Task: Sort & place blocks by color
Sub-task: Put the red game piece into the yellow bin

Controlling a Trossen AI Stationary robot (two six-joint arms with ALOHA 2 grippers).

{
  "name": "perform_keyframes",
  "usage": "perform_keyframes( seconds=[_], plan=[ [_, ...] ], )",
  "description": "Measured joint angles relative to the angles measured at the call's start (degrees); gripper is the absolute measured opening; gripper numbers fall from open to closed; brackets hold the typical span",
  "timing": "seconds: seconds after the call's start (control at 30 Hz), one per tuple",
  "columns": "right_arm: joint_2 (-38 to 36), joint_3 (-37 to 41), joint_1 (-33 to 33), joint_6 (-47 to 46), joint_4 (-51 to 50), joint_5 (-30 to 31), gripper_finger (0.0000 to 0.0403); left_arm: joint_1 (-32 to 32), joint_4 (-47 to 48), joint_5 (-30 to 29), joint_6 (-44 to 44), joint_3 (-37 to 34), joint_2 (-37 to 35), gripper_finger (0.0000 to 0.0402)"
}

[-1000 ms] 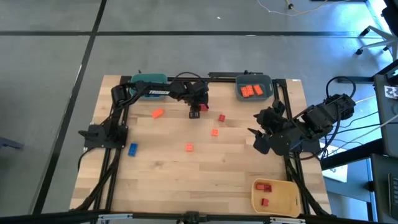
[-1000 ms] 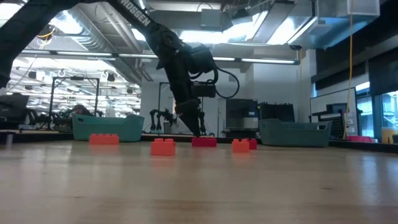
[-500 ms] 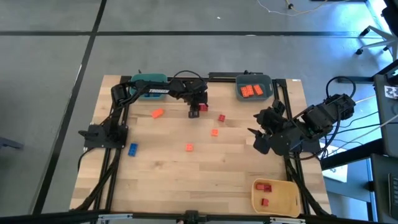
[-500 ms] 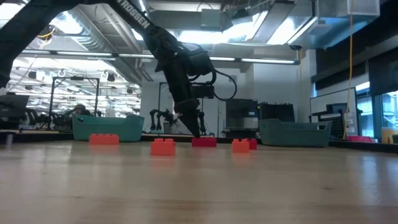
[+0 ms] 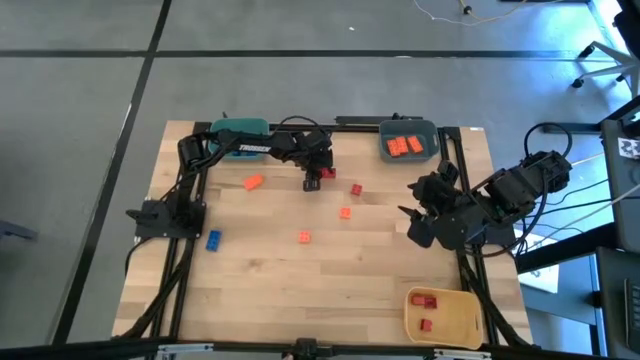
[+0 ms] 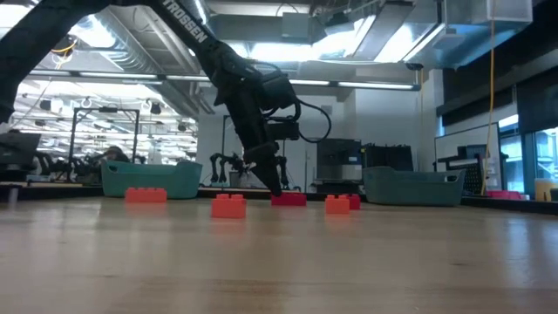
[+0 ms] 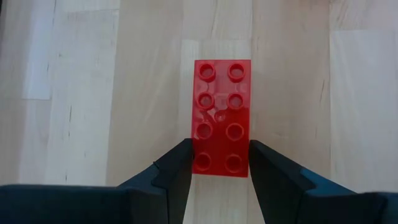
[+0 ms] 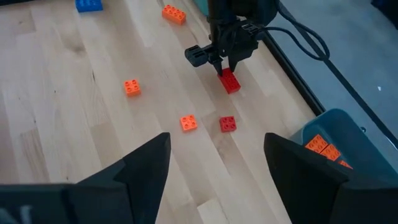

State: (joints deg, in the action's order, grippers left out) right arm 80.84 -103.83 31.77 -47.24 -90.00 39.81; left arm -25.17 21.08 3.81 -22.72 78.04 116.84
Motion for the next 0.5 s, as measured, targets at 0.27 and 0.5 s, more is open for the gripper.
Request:
perform_keyframes(
  seconds=[0.27, 0.5],
  plan=[
    [0.0, 0.0, 0.0, 0.0, -0.02, 0.01, 0.0262, 0.02, -0.71, -1.62, -0.42, -0.05, 0.03, 0.0149],
    [0.0, 0.0, 0.0, 0.0, -0.02, -0.12, 0.0262, 0.16, -0.83, -3.29, 0.29, -0.09, 0.11, 0.0149]
  ],
)
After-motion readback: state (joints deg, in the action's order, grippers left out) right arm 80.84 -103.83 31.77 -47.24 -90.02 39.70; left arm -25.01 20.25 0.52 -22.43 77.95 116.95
